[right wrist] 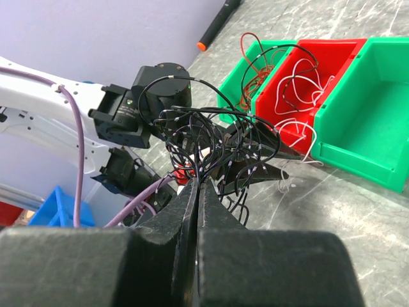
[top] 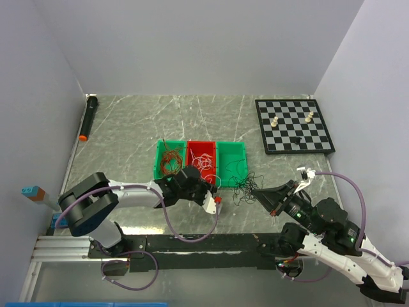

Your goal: Untangle the cables

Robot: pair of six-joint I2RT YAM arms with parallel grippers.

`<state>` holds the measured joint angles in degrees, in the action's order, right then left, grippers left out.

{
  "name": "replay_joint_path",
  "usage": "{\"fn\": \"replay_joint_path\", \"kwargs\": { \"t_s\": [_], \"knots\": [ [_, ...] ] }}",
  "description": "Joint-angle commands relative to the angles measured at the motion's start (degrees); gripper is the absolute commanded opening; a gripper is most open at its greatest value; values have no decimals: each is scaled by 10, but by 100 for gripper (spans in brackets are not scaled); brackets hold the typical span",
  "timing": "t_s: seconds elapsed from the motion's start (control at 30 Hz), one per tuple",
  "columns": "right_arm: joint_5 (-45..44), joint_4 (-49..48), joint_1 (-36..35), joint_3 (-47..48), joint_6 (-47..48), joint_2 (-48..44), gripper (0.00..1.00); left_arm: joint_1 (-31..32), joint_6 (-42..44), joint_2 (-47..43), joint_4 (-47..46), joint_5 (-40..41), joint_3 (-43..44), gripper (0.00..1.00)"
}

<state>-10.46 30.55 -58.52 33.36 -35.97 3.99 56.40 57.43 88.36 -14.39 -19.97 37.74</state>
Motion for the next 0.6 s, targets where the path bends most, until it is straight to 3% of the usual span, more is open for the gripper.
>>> {"fn": "replay_joint_path", "kwargs": {
  "t_s": [0.0,0.33,0.43,0.57],
  "knots": [
    [-1,-9,-3,-1,-5,-6,0,9,-10,3,-34,-11,12,41],
    [-5,-6,-3,-3,-7,-4,0,17,-11,8,-50,-16,2,26],
    [-6,-6,-3,-4,-9,-4,0,17,-20,7,-57,-10,6,15],
    [-11,-4,-3,-2,-9,-2,0,17,-32,-4,-67,-2,8,8]
  ]
}}
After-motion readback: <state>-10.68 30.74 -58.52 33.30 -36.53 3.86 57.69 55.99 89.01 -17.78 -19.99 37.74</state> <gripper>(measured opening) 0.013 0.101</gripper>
